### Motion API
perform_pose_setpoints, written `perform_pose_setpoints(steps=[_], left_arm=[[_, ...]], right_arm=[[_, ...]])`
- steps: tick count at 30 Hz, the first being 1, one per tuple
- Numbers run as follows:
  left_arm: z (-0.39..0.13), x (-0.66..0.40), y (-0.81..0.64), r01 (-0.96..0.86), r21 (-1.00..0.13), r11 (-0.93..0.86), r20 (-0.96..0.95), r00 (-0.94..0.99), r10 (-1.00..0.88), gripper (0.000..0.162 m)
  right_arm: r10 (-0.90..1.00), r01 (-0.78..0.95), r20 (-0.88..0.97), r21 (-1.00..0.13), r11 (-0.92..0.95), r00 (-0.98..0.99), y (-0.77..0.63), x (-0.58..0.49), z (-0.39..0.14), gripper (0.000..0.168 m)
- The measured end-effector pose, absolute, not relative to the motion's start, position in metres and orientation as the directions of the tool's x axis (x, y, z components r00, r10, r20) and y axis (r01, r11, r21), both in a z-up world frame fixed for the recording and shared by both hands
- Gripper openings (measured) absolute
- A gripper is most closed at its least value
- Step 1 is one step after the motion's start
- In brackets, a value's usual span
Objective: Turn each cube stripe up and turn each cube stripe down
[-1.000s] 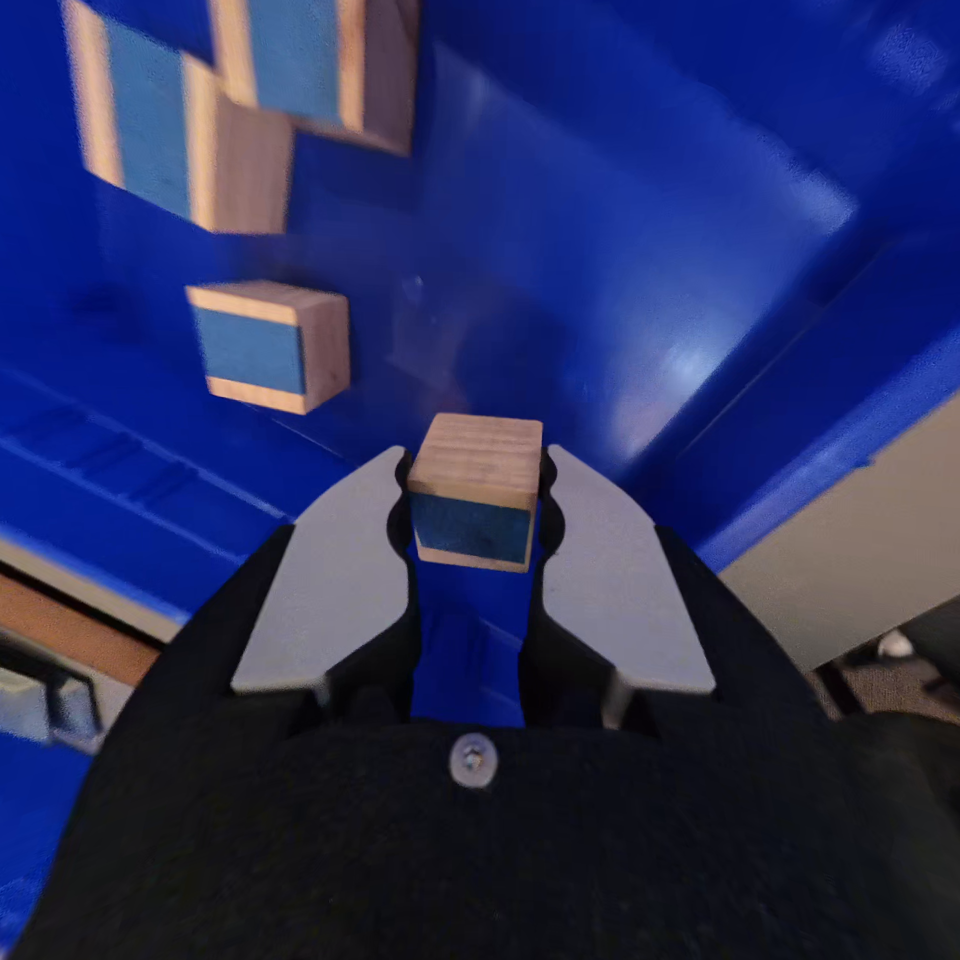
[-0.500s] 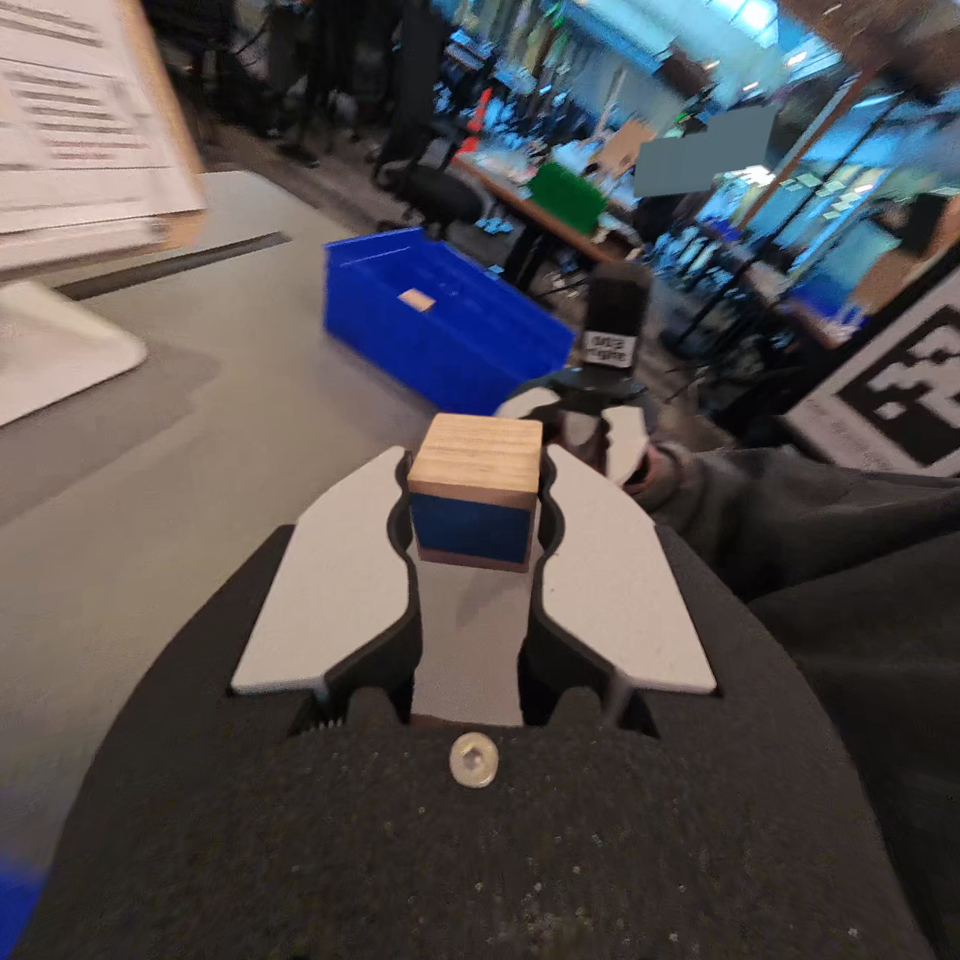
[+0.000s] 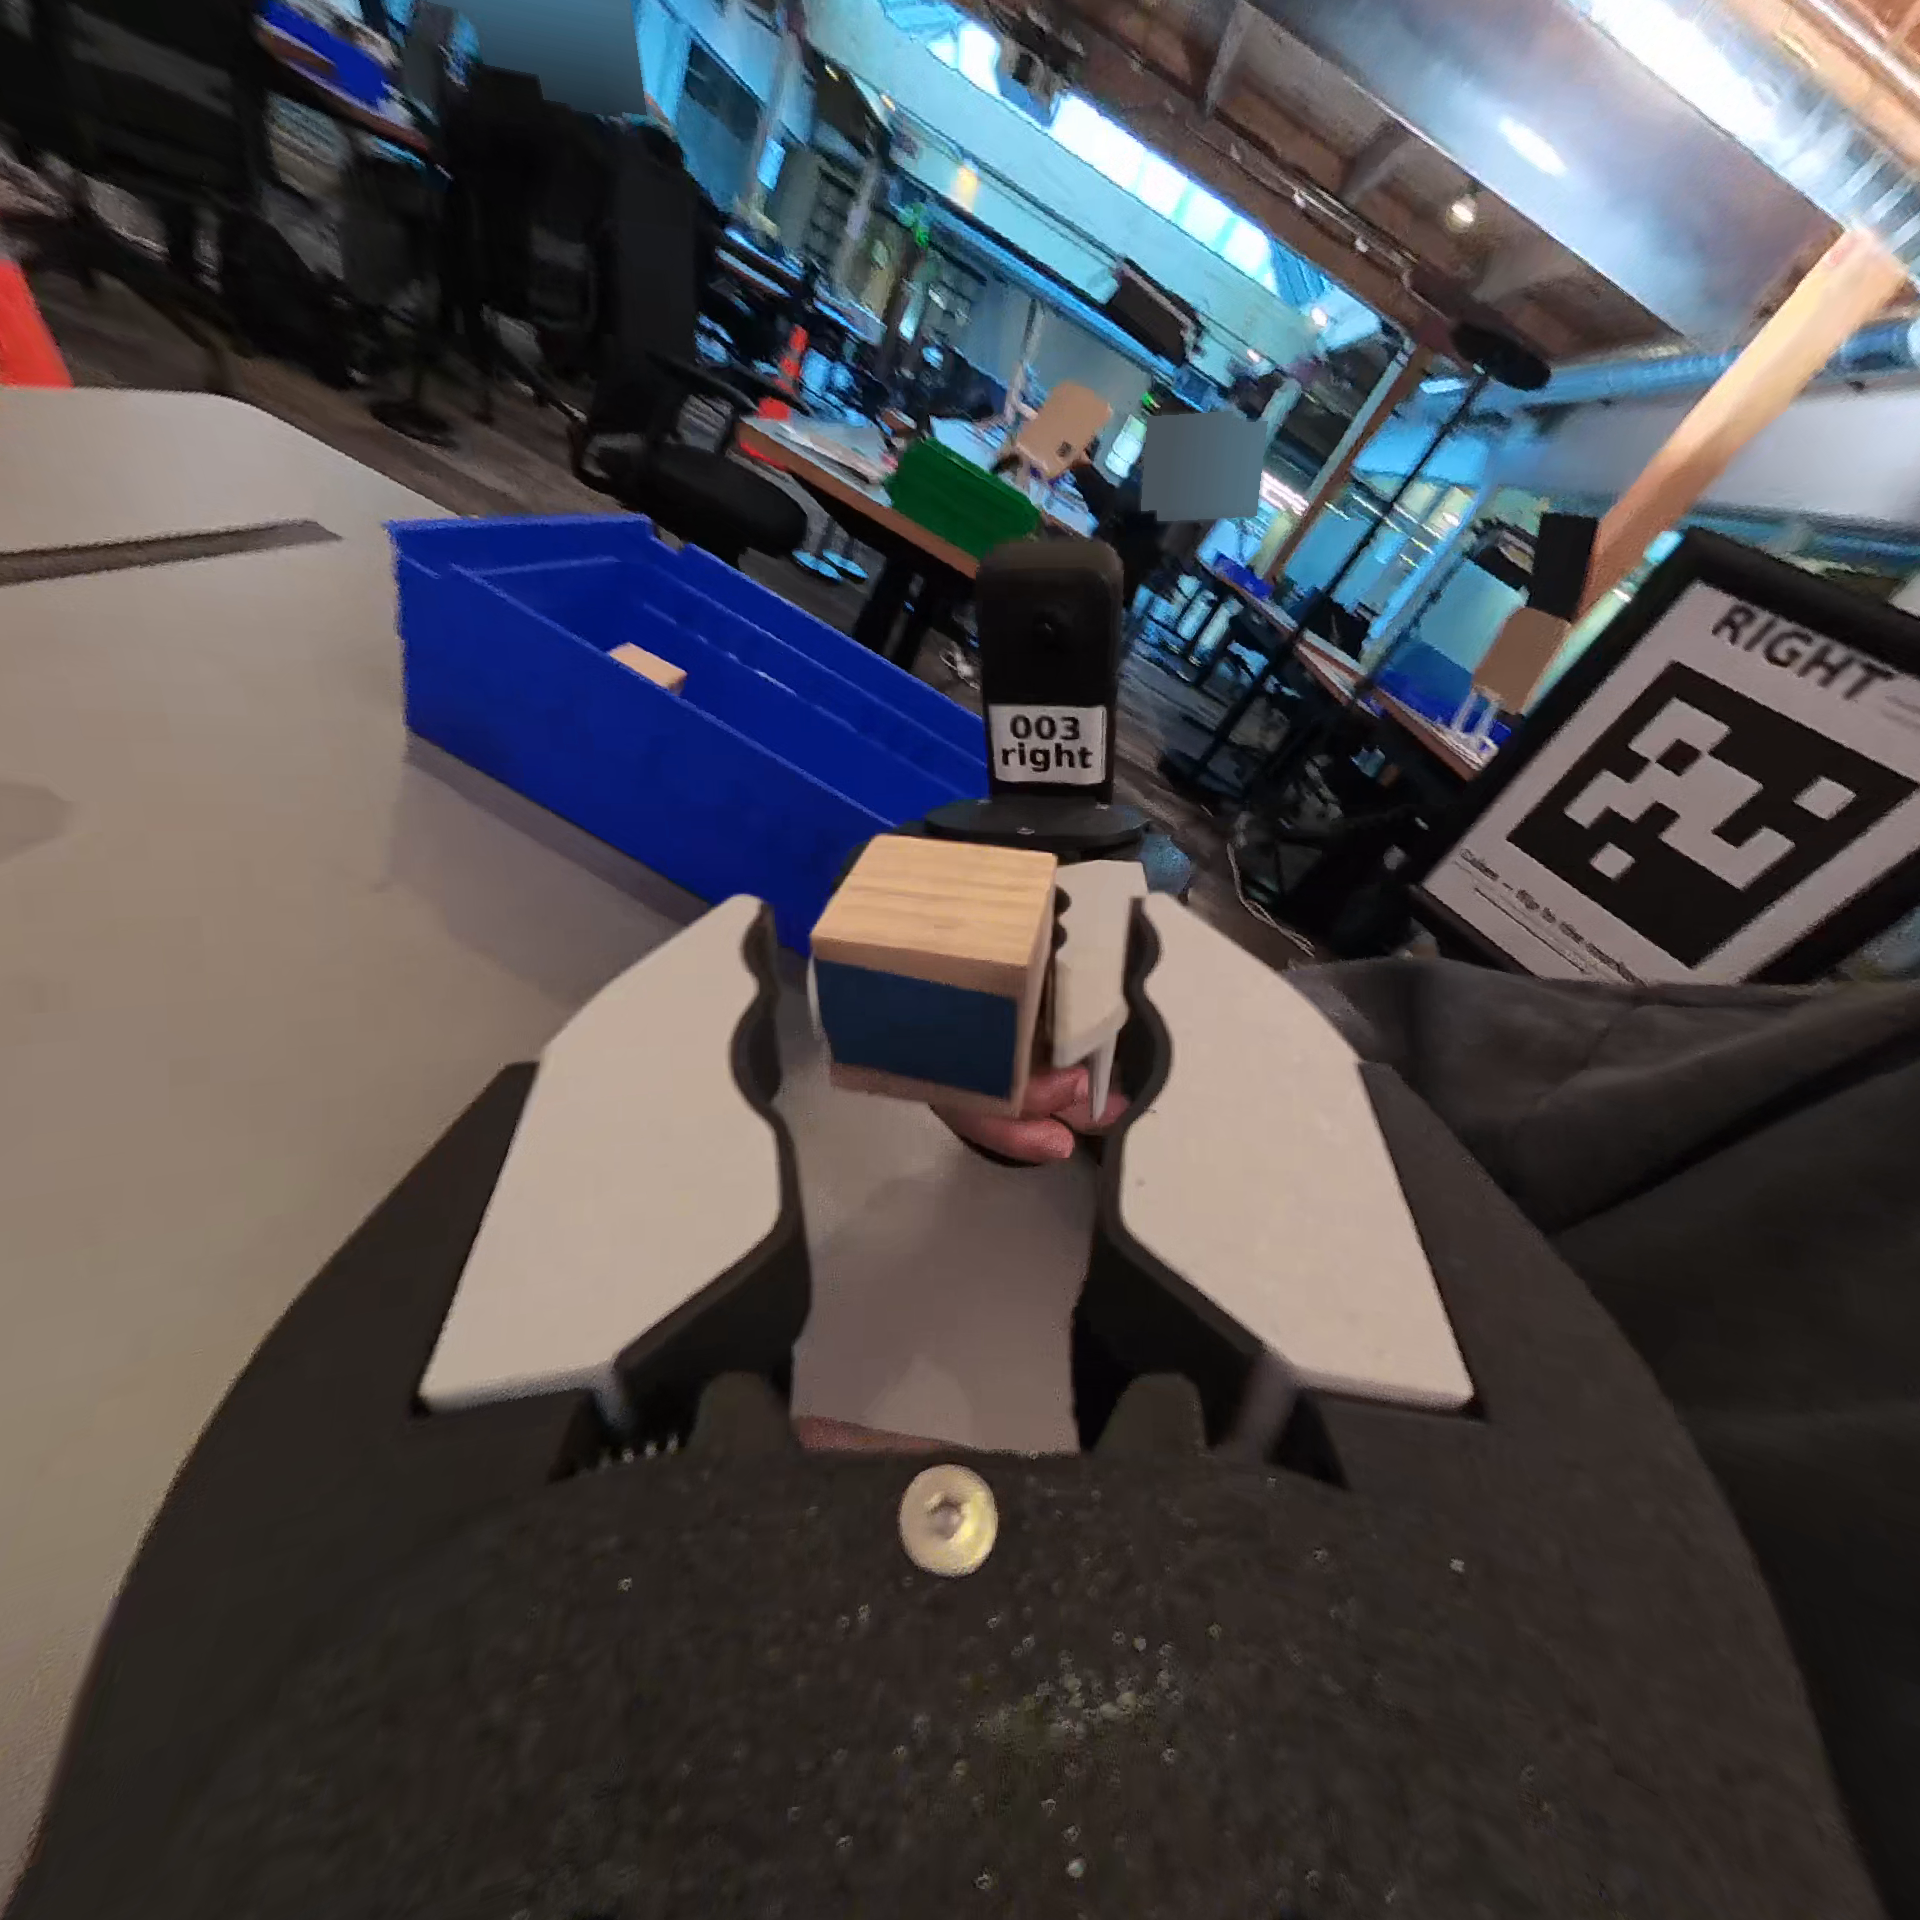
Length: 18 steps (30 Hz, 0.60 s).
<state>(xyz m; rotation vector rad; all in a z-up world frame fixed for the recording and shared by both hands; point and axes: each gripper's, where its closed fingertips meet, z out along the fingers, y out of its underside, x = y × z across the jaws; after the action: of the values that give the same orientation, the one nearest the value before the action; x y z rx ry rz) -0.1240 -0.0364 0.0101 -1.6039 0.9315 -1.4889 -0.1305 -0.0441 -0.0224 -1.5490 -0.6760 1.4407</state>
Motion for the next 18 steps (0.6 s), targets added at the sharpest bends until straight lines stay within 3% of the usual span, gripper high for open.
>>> perform_pose_setpoints(steps=[3,7,10,13,15,18], left_arm=[[-0.007,-0.153,-0.031,-0.033,-0.909,-0.415,0.389,0.287,-0.875,0.078],[-0.063,-0.201,-0.036,-0.063,-0.946,-0.319,0.208,0.637,-0.742,0.067],[-0.091,-0.198,-0.065,-0.119,-0.921,-0.37,0.231,0.598,-0.768,0.066],[-0.098,-0.19,-0.074,-0.155,-0.908,-0.389,0.248,0.55,-0.798,0.066],[-0.099,-0.187,-0.072,-0.18,-0.909,-0.377,0.227,0.545,-0.807,0.066],[-0.106,-0.185,-0.075,-0.226,-0.899,-0.374,0.204,0.54,-0.817,0.065]], right_arm=[[0.85,-0.157,-0.483,-0.875,-0.458,0.209,-0.044,-0.12,-0.029,0.045],[0.836,-0.168,-0.464,-0.886,-0.433,0.294,-0.033,-0.102,-0.026,0.045],[0.782,-0.099,-0.345,-0.933,-0.346,0.52,-0.004,-0.061,-0.006,0.045],[0.533,0.034,-0.131,-0.957,-0.289,0.836,0.04,0.036,0.026,0.045],[0.36,0.102,-0.072,-0.892,-0.44,0.93,0.055,0.102,0.018,0.045],[0.131,0.042,-0.057,-0.762,-0.646,0.99,0.071,0.177,-0.031,0.045]])
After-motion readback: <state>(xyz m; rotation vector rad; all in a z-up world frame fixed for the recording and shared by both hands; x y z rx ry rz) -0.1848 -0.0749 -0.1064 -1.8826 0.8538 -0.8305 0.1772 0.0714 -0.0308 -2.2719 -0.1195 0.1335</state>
